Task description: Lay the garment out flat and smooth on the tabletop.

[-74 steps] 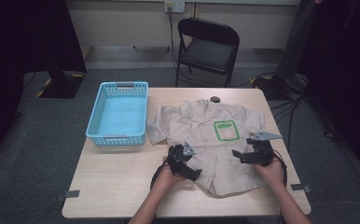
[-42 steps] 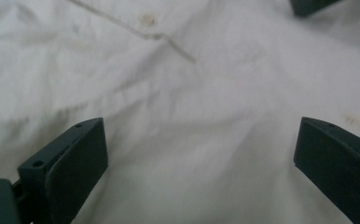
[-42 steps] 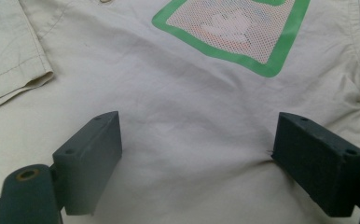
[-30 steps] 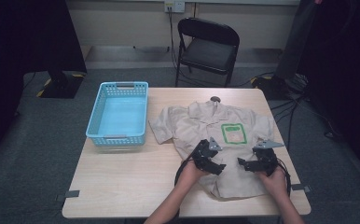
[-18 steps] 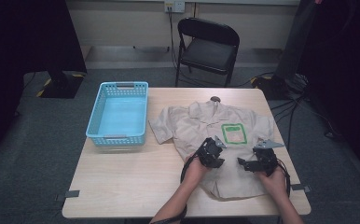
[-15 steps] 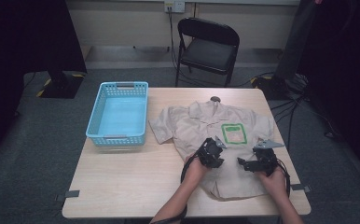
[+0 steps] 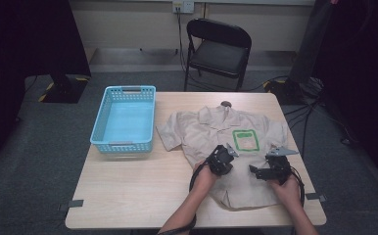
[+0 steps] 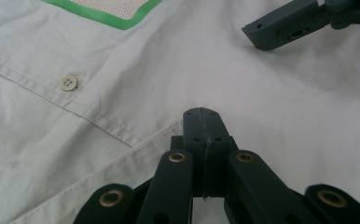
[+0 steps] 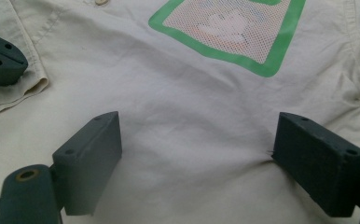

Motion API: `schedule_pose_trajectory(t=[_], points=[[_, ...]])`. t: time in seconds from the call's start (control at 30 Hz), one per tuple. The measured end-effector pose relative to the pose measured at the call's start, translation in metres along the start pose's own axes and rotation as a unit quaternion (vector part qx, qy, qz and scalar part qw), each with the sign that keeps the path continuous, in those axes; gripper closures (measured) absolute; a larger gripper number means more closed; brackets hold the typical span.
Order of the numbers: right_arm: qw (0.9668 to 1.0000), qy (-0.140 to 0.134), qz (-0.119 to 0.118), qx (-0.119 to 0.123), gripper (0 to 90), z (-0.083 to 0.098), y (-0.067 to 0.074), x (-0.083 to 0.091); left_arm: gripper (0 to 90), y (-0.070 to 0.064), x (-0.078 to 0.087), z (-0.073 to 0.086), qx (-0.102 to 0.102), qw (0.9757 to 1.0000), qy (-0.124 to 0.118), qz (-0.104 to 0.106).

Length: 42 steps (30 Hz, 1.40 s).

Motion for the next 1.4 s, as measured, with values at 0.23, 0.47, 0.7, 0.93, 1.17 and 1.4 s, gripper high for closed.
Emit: schedule_pose_trajectory(t=[0.23, 0.47, 0.7, 0.93, 1.17, 1.4], points=[[1.0000, 0.000, 0.000, 0.000, 14.6, 0.000, 0.000, 0.000, 90.0, 0.001, 0.012, -0.009, 0.008, 0.9998, -0.019, 0.007], [1.0000, 0.000, 0.000, 0.000, 14.6, 0.000, 0.000, 0.000, 55.3, 0.004, 0.004, -0.009, 0.030, 0.9992, -0.028, 0.003], [1.0000, 0.000, 0.000, 0.000, 14.5, 0.000, 0.000, 0.000, 66.6, -0.001, -0.008, -0.004, 0.002, 1.0000, -0.008, 0.003], [1.0000, 0.000, 0.000, 0.000, 14.5, 0.000, 0.000, 0.000, 87.3, -0.003, -0.003, -0.004, -0.010, 0.9999, 0.010, 0.007], [1.0000, 0.000, 0.000, 0.000, 14.5, 0.000, 0.000, 0.000, 87.3, -0.003, 0.016, -0.006, -0.003, 0.9999, -0.009, 0.012], [1.0000, 0.000, 0.000, 0.000, 14.5, 0.000, 0.000, 0.000, 87.3, 0.002, 0.039, -0.007, 0.010, 0.9994, -0.032, 0.010]])
Point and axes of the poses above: each handheld gripper's, and its own axes: x roughly backward along the jaws, z roughly out of its underside, y roughly to its left, the point moved 6 cm from there along -x, roughly forward along the jaws, and after that the axes turned 14 degrees about -y, right-handed, at the moved point
